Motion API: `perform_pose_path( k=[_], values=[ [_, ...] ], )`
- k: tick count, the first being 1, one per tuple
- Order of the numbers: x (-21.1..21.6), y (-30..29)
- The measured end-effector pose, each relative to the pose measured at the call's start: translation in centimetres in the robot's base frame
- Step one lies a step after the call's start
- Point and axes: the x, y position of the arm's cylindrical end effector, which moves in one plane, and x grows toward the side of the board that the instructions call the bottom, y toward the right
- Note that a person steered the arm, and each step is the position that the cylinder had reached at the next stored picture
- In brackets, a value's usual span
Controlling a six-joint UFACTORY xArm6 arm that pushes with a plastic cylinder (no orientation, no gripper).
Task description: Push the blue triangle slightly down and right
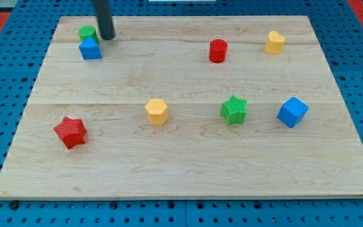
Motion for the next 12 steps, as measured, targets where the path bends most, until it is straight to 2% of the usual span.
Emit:
perform_pose_path(
  k=[1,2,5,6,7,8,10,12],
  values=[
    [0.7,-2.6],
    [2.8,-2.6],
    [2.9,-3.2],
    [5.1,0.3],
    [7.8,1.0],
    [8.6,1.0],
    [8.1,1.8],
    [5.4,6.8]
  ],
)
